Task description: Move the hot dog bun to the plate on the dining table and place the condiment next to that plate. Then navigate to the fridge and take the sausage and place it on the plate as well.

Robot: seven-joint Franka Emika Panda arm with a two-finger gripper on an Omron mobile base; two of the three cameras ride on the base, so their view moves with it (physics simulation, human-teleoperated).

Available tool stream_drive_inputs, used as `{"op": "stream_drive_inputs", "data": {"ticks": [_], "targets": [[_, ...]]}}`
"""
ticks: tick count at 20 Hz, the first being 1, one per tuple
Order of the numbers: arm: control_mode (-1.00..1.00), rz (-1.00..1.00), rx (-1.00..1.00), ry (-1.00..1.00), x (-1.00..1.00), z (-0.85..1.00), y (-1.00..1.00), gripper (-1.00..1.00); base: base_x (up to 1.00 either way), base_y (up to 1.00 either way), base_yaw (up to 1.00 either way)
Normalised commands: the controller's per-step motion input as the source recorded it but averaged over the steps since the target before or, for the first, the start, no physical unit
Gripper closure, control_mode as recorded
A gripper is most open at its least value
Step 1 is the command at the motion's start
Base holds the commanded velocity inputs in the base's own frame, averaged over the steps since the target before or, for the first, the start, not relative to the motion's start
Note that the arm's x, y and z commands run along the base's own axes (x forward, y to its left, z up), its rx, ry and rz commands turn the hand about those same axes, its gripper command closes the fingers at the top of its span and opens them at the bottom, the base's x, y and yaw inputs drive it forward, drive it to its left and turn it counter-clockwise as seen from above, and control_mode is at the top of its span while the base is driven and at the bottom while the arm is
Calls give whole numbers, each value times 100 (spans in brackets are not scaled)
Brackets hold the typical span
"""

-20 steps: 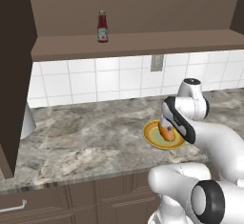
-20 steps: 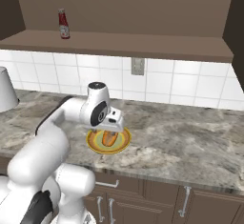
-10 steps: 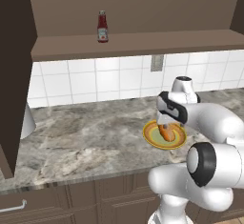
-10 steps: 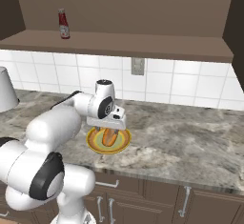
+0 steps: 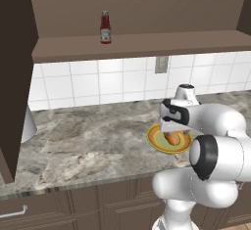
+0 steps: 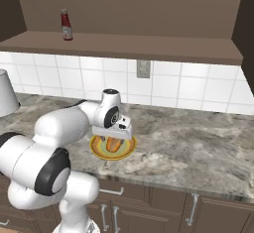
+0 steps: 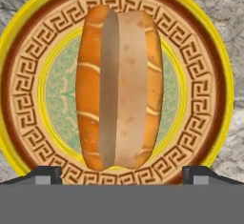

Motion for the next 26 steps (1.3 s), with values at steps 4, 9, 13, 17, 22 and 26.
{"op": "stream_drive_inputs", "data": {"ticks": [4, 9, 13, 17, 22, 26], "targets": [[-100, 0, 0, 0, 0, -23, 1, -100, 0, 0, 0], [-100, 0, 0, -1, 0, -27, 2, -100, 0, 0, 0], [-100, 0, 0, -3, 0, -27, 9, -100, 0, 0, 0], [-100, 0, 0, -8, 0, -19, 3, -100, 0, 0, 0], [-100, 0, 2, -9, 6, -13, 0, -100, 0, 0, 0], [-100, 0, 2, -10, 7, -2, 0, 100, 0, 0, 0]]}}
